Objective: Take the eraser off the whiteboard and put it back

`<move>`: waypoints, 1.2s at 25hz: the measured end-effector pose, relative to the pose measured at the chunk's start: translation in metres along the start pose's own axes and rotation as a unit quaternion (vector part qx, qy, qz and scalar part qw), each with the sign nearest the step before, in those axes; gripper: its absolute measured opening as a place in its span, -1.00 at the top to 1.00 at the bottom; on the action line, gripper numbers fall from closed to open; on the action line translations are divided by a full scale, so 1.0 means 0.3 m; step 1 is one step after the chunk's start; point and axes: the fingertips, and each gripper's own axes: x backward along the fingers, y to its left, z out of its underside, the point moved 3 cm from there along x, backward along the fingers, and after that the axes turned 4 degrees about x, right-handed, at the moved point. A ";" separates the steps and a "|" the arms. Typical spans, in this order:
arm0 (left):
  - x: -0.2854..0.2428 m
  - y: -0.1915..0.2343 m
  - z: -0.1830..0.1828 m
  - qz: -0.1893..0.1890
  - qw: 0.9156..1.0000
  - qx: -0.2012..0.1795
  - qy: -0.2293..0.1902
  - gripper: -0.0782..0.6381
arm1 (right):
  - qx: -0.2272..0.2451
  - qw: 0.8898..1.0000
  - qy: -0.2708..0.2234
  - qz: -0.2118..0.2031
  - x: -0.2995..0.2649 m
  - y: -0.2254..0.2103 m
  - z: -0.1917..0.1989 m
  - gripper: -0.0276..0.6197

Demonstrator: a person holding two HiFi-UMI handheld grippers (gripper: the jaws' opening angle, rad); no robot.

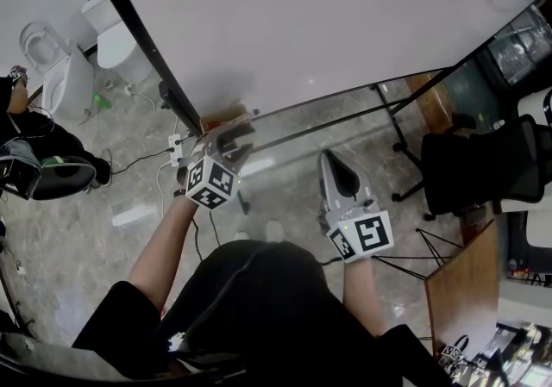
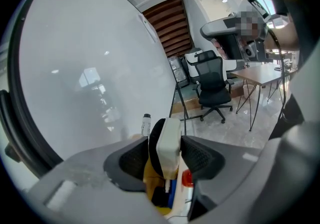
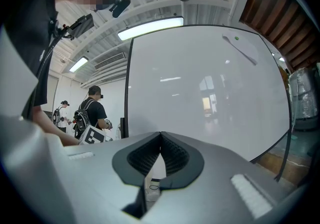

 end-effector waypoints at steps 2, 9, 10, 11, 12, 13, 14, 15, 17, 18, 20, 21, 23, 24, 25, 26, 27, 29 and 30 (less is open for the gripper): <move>0.002 -0.003 0.000 0.000 1.000 0.000 -0.001 0.17 | 0.000 1.000 -0.001 0.000 0.002 0.002 0.001 0.89; 0.024 -0.010 -0.006 -0.006 1.000 0.000 -0.007 0.16 | 0.000 1.000 -0.004 -0.004 0.011 0.012 -0.001 0.89; 0.029 -0.009 -0.009 -0.007 1.000 0.000 -0.009 0.16 | 0.001 1.000 -0.005 -0.005 0.011 0.015 -0.003 0.89; 0.035 -0.009 -0.013 -0.009 1.000 0.000 -0.010 0.16 | 0.000 1.000 -0.006 -0.006 0.011 0.018 -0.004 0.89; 0.042 -0.008 -0.017 -0.011 1.000 0.000 -0.012 0.16 | 0.000 1.000 -0.007 -0.008 0.012 0.020 -0.005 0.89; 0.051 -0.007 -0.022 -0.013 1.000 0.002 -0.015 0.16 | 0.000 1.000 -0.008 -0.009 0.012 0.024 -0.007 0.89; 0.062 -0.006 -0.027 -0.017 1.000 0.003 -0.018 0.16 | 0.000 1.000 -0.009 -0.011 0.012 0.028 -0.008 0.89; 0.075 -0.004 -0.034 -0.021 1.000 0.005 -0.023 0.16 | 0.000 1.000 -0.009 -0.014 0.011 0.033 -0.010 0.89; 0.106 0.003 -0.050 -0.030 0.999 0.006 -0.035 0.16 | 0.001 1.000 -0.011 -0.019 0.007 0.047 -0.012 0.89; 0.123 0.007 -0.058 -0.035 0.999 0.007 -0.041 0.17 | 0.001 1.000 -0.011 -0.021 0.005 0.054 -0.012 0.89; 0.158 0.016 -0.072 -0.046 0.997 0.011 -0.055 0.19 | 0.001 1.000 -0.012 -0.026 0.001 0.070 -0.011 0.89; 0.176 0.019 -0.079 -0.050 0.997 0.014 -0.062 0.20 | 0.001 0.999 -0.013 -0.029 0.000 0.079 -0.011 0.89; 0.211 0.020 -0.095 -0.053 0.995 0.024 -0.076 0.22 | 0.001 0.999 -0.014 -0.034 -0.001 0.095 -0.013 0.89; 0.227 0.018 -0.102 -0.051 0.995 0.031 -0.082 0.22 | 0.002 0.999 -0.015 -0.037 -0.003 0.102 -0.015 0.89; 0.243 0.015 -0.109 -0.049 0.994 0.040 -0.089 0.22 | 0.002 0.999 -0.016 -0.039 -0.004 0.110 -0.017 0.89; 0.259 0.011 -0.115 -0.048 0.993 0.050 -0.096 0.22 | 0.002 0.999 -0.017 -0.042 -0.006 0.118 -0.020 0.89; 0.275 0.009 -0.120 -0.048 0.992 0.061 -0.103 0.23 | 0.001 0.999 -0.017 -0.044 -0.008 0.125 -0.022 0.89; 0.306 0.006 -0.128 -0.050 0.989 0.078 -0.117 0.26 | 0.002 0.999 -0.019 -0.049 -0.013 0.142 -0.026 0.89; 0.321 0.006 -0.131 -0.051 0.988 0.081 -0.123 0.26 | 0.002 0.998 -0.019 -0.053 -0.016 0.150 -0.029 0.89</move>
